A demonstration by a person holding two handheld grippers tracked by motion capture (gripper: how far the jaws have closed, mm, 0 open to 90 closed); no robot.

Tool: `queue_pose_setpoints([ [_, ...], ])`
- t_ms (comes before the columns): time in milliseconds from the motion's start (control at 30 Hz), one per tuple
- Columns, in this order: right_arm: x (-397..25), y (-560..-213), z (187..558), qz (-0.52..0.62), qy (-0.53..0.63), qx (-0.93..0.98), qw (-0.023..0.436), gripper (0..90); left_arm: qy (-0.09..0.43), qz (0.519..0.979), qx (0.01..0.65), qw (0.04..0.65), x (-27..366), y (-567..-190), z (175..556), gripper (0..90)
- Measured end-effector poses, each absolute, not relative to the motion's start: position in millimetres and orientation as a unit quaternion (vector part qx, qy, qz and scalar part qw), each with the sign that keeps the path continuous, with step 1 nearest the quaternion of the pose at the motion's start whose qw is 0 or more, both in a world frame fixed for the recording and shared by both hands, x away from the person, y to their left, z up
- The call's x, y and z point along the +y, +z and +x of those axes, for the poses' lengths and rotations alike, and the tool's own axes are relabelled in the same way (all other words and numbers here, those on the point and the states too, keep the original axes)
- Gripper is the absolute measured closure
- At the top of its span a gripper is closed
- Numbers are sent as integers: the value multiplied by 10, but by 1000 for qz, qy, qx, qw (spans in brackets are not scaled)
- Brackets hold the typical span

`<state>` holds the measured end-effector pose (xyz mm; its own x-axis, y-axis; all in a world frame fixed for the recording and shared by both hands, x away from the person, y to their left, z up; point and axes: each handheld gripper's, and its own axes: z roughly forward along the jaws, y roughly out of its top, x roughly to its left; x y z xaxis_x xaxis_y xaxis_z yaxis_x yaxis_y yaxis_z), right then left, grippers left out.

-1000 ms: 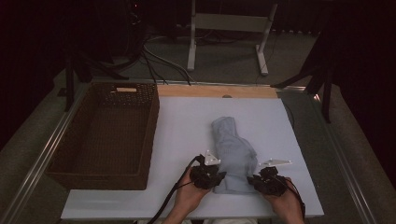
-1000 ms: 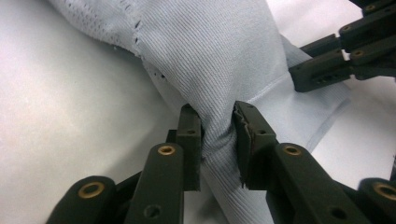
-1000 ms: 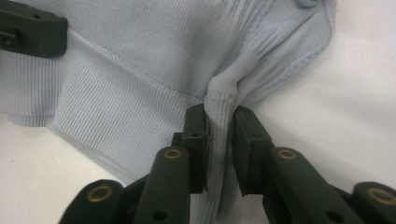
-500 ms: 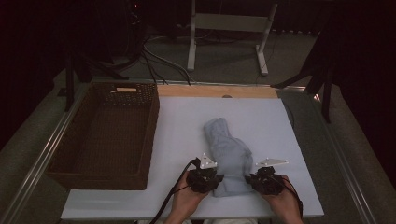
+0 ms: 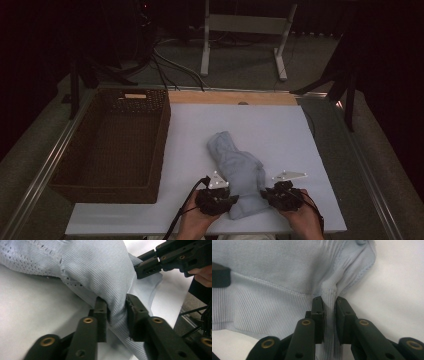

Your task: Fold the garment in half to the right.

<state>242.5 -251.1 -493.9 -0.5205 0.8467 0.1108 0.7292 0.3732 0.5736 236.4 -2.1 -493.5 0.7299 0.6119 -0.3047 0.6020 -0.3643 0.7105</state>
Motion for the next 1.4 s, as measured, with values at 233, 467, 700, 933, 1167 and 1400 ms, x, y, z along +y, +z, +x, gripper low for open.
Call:
queue_pose_setpoints([
  [233,-2533,-4944,2429,479,292,821,101,787,22,810,385,441,83,-4879,2476,416],
  [467,-2528,-4947,2429,476,290,823,106,786,39,793,397,461,176,-4780,2614,291],
  [700,-2530,-4948,2434,475,289,824,112,786,68,788,410,455,180,-4690,2751,224],
  [933,-2546,-4945,2447,474,288,824,118,785,71,782,408,466,186,-4668,2861,200],
  [1167,-2559,-4940,2451,474,289,823,119,784,82,780,409,466,195,-4642,2958,113],
  [1400,-2566,-4933,2452,472,289,824,123,784,81,774,412,474,224,-4632,3074,47],
])
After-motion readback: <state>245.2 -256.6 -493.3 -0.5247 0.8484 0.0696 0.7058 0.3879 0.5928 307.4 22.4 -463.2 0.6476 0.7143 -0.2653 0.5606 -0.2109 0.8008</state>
